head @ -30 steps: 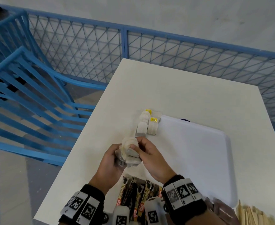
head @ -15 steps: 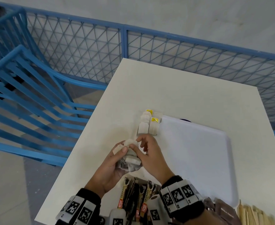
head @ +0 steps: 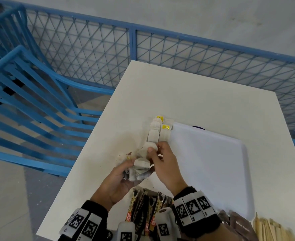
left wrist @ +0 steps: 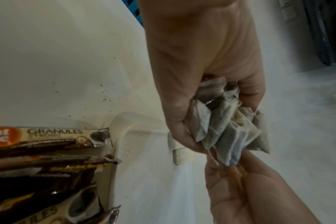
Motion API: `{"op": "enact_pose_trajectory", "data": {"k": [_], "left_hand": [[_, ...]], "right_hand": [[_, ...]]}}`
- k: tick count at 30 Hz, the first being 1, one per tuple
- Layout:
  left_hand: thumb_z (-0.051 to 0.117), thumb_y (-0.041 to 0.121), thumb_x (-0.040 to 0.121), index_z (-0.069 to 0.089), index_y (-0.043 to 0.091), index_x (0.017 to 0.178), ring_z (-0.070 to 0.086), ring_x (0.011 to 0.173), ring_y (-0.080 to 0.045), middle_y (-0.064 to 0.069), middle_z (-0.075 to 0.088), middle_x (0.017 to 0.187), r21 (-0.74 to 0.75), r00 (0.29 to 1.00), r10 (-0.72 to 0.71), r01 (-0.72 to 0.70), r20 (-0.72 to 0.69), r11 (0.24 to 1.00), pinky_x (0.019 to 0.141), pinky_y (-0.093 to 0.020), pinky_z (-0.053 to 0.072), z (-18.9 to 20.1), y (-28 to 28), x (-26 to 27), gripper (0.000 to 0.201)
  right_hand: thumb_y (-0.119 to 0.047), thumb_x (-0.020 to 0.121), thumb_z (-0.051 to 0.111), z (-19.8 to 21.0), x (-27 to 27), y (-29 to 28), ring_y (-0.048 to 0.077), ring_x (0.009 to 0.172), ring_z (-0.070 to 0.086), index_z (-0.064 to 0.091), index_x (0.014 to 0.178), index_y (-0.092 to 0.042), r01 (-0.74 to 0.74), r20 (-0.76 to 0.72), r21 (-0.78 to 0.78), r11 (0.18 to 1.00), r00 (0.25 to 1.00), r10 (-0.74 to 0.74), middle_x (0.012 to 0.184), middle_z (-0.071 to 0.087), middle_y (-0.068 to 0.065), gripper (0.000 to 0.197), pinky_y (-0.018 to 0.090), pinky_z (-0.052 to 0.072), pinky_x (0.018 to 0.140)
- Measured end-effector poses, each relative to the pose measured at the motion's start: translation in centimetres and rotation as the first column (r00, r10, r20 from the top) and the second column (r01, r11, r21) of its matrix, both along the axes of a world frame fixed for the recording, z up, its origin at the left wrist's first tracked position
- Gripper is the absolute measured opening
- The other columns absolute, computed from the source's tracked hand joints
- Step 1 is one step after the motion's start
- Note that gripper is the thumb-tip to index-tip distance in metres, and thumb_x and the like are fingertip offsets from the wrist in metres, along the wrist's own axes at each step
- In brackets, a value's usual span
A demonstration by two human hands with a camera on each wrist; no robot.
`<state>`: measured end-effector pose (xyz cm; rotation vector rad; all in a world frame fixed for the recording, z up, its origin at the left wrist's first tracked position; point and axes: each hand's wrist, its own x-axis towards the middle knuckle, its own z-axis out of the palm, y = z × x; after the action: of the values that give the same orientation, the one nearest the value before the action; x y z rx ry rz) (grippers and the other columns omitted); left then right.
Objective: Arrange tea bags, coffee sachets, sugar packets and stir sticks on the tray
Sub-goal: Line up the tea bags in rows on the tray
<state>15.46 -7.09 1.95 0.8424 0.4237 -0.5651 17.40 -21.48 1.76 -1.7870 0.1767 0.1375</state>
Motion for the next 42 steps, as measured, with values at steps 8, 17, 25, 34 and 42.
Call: {"op": "enact_pose_trajectory", "data": {"k": [8,17,25,34,42], "left_hand": [[0.087,0.02,0.039,0.069,0.0,0.084,0.057,0.062,-0.025,-0.02,0.059,0.083,-0.1,0.999,0.021,-0.018,0.029,0.995,0.06,-0.03,0.054,-0.2,1.0,-0.2,0.053],[0.07,0.011,0.065,0.07,0.004,0.087,0.066,0.071,-0.021,-0.014,0.065,0.083,0.024,0.992,0.114,-0.115,0.046,0.993,0.06,-0.028,0.056,-1.3,2.9,0.4,0.023],[0.064,0.008,0.071,0.063,0.006,0.105,0.069,0.081,-0.021,-0.012,0.07,0.093,0.153,0.992,0.112,-0.121,0.066,0.981,0.062,-0.029,0.057,-1.5,3.4,0.6,0.034],[0.069,0.016,0.065,0.063,0.009,0.109,0.064,0.097,-0.029,-0.014,0.067,0.103,0.171,0.995,0.069,-0.082,0.078,0.982,0.092,-0.048,0.047,-1.6,3.3,0.4,0.044],[0.075,0.023,0.054,0.064,0.008,0.105,0.067,0.09,-0.023,-0.011,0.069,0.096,0.148,0.993,0.029,-0.045,0.111,0.988,0.075,-0.035,0.055,-1.3,2.8,0.5,0.054]], "right_hand": [[-0.017,0.096,0.046,0.2,0.2,-2.5,0.023,0.074,0.066,0.047,0.101,-0.011,0.138,-0.229,0.475,0.869,0.973,-0.029,0.099,0.064,0.012,0.007,0.027,0.05,0.055],[-0.001,0.088,0.057,-2.8,2.4,-6.5,0.025,0.087,0.063,0.053,0.099,-0.005,0.173,-0.284,0.357,0.918,0.956,-0.07,0.098,0.063,0.014,0.013,0.025,0.056,0.074],[-0.005,0.078,0.071,-5.5,5.7,-6.1,0.019,0.073,0.06,0.055,0.082,-0.019,0.177,-0.247,-0.066,0.982,0.951,-0.188,0.083,0.065,0.008,0.022,0.022,0.044,0.06],[-0.008,0.079,0.07,-6.4,6.7,-5.5,0.026,0.076,0.061,0.045,0.102,-0.018,0.198,-0.15,-0.234,0.952,0.96,-0.237,0.075,0.059,0.003,0.036,0.031,0.05,0.073],[-0.009,0.077,0.071,-6.2,6.8,-5.1,0.02,0.079,0.052,0.043,0.117,-0.009,0.225,-0.078,-0.312,0.923,0.962,-0.261,0.085,0.052,0.005,0.048,0.028,0.046,0.076]]}}
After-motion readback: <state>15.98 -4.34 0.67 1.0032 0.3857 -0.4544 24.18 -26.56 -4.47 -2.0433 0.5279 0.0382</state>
